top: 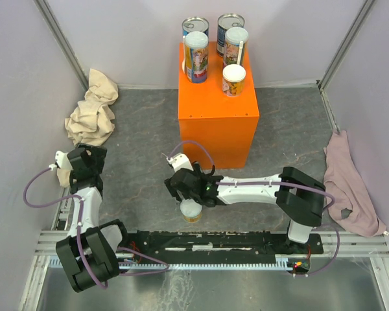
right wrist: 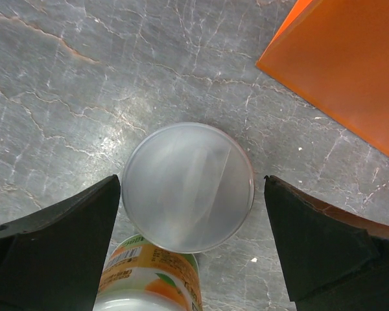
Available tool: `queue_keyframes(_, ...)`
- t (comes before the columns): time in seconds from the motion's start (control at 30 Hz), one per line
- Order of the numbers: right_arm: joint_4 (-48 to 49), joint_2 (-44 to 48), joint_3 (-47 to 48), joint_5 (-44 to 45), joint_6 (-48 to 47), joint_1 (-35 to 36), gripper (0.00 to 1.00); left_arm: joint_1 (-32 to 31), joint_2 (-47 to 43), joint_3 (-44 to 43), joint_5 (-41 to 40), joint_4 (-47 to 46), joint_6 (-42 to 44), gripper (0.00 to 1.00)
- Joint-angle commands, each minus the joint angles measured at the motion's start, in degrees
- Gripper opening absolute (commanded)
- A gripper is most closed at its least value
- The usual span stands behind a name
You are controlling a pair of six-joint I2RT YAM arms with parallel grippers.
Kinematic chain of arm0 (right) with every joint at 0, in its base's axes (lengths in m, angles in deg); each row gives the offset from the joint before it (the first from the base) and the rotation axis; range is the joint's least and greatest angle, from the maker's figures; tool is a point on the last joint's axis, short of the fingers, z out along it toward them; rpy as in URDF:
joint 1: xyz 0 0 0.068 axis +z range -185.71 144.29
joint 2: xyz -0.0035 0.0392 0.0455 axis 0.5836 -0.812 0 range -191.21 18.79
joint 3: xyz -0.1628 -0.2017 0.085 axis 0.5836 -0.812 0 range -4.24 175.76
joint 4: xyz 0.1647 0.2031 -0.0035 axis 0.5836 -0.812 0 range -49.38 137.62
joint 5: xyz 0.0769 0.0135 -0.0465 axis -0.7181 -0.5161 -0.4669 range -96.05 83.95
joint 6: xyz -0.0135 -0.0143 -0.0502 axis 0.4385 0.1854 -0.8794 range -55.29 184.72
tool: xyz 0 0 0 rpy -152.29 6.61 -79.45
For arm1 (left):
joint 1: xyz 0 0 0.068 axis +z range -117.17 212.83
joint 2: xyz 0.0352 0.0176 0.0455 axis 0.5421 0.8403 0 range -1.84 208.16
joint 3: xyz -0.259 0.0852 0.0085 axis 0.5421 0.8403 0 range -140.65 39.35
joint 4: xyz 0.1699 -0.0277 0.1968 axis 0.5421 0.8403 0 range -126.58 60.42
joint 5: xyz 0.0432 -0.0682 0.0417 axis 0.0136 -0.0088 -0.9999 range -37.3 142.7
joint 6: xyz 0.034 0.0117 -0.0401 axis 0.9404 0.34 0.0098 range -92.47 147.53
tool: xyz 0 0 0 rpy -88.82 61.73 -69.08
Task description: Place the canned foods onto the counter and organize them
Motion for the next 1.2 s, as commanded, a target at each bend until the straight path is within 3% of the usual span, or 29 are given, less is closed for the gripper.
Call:
queue_keyframes(0.0, 1.8, -1.0, 1.3, -0.9, 0.6, -0.7, 0.98, 0.5, 0.1, -0.1, 0.5, -3.0, -1.7, 0.95)
queue_keyframes(0.17, 2.6, -0.7, 0.7, -1.7, 0.1, -1.0, 0.88, 0.5, 0.1, 0.0, 0.6, -3.1, -1.7, 0.95)
queue_keyframes(0.47, 4.0, 2.0, -0.8, -3.1, -1.7, -1.0, 0.51, 0.5, 0.3, 0.0, 0.6, -3.1, -1.6, 0.95)
queue_keyframes(0.77, 4.1, 7.2, -0.7, -3.3, -4.3, -0.6, 0.36, 0.5, 0.1, -0.1, 0.5, -3.0, -1.6, 0.95)
queue_keyframes(1.17, -2.6, 14.2, 4.6, -2.9, -8.0, 0.5, 0.34, 0.5, 0.2, -0.1, 0.6, -3.1, -1.7, 0.95)
